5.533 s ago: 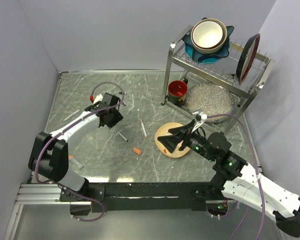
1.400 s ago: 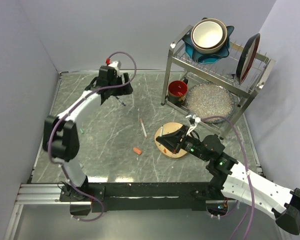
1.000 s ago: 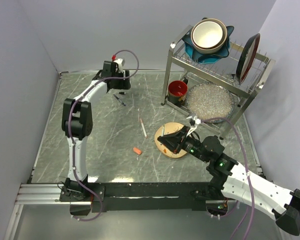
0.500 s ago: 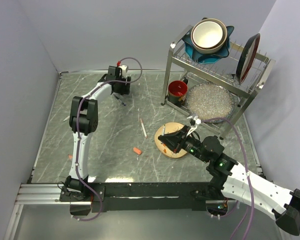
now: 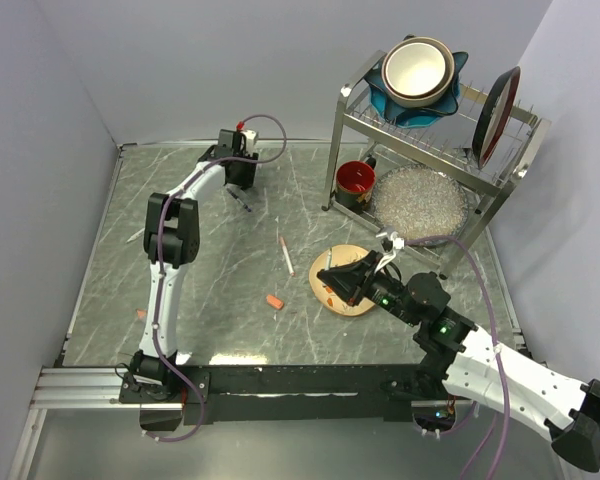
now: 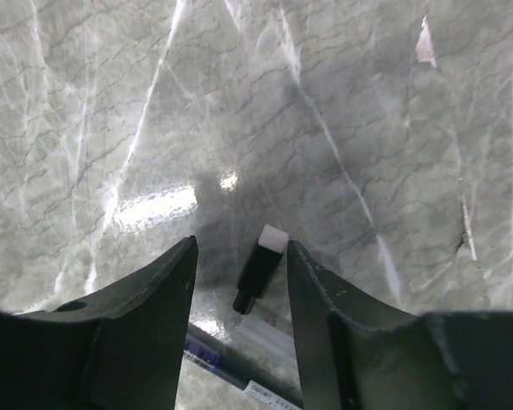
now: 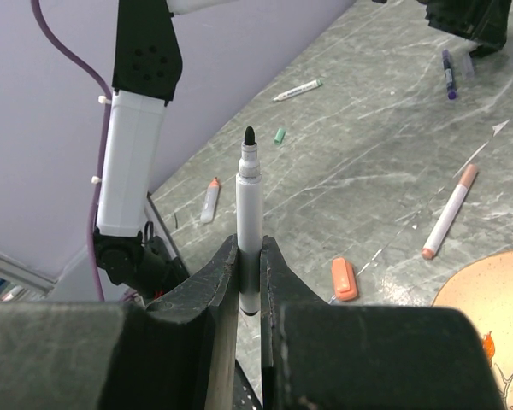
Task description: Insert the pens into the pen caps
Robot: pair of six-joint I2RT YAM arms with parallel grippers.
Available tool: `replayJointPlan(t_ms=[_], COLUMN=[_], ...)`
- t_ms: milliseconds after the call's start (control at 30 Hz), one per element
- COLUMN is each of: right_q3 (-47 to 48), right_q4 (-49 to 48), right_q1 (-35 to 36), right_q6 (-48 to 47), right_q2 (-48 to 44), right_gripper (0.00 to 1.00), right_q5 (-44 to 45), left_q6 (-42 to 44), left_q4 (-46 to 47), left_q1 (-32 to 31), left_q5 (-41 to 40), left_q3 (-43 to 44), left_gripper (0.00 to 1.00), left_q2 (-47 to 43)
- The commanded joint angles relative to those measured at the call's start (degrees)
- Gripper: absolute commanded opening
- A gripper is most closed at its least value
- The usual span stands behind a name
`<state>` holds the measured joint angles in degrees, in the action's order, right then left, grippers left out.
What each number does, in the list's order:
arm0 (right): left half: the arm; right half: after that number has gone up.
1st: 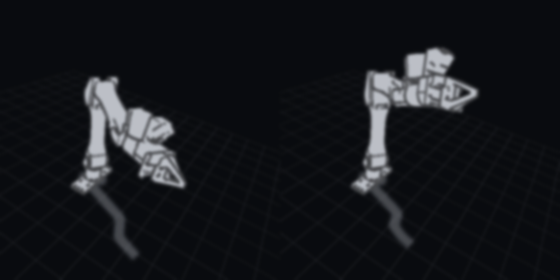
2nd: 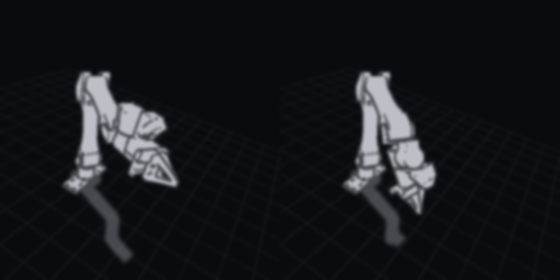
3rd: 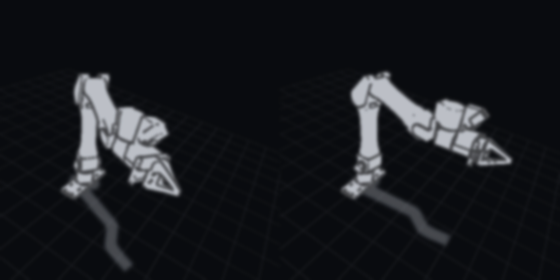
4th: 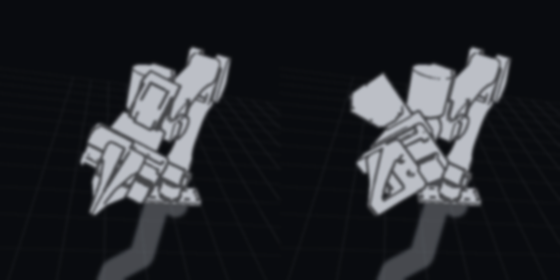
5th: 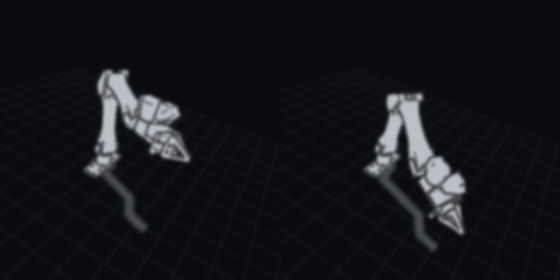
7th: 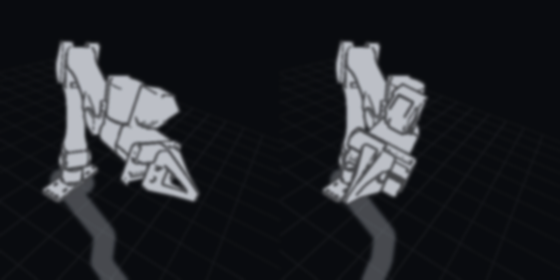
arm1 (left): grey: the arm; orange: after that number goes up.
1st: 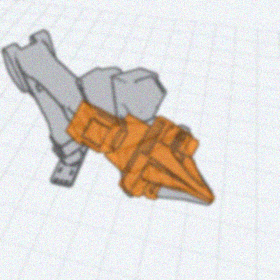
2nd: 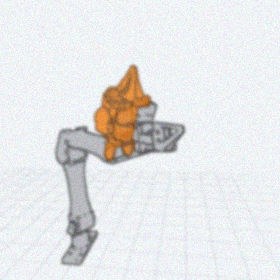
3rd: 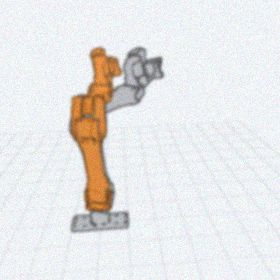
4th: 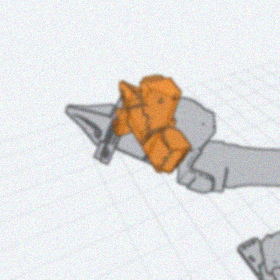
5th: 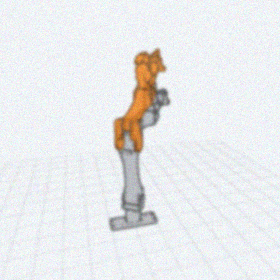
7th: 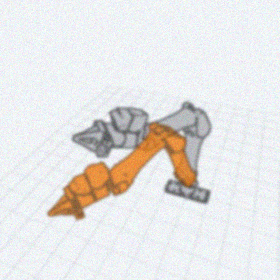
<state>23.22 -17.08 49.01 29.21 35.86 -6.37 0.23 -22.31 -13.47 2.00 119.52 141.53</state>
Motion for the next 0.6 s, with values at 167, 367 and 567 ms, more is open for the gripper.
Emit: replayJointPlan(t_ms=[167,367,567], right_q3=[0.3,0.7,0.6], right_q4=[-1.3,-0.4,-0.1], right_q1=[0.0,0.0,0.0], right_q6=[-1.4,-1.8,-1.9], right_q2=[-1.7,-2.5,-3.5], right_gripper=[0.00,0.00,0.00], right_q5=[1.4,1.5,1.9], left_q6=[3.1,4.5,4.4], left_q4=[-3.4,-5.7,-7.3], left_q1=[-0.3,-1.3,-1.9], left_q5=[-1.8,-5.4,-7.2], left_q3=[2.7,5.1,5.6], left_gripper=[0.45,0.33,0.20], left_q2=[1.3,3.4,4.3])
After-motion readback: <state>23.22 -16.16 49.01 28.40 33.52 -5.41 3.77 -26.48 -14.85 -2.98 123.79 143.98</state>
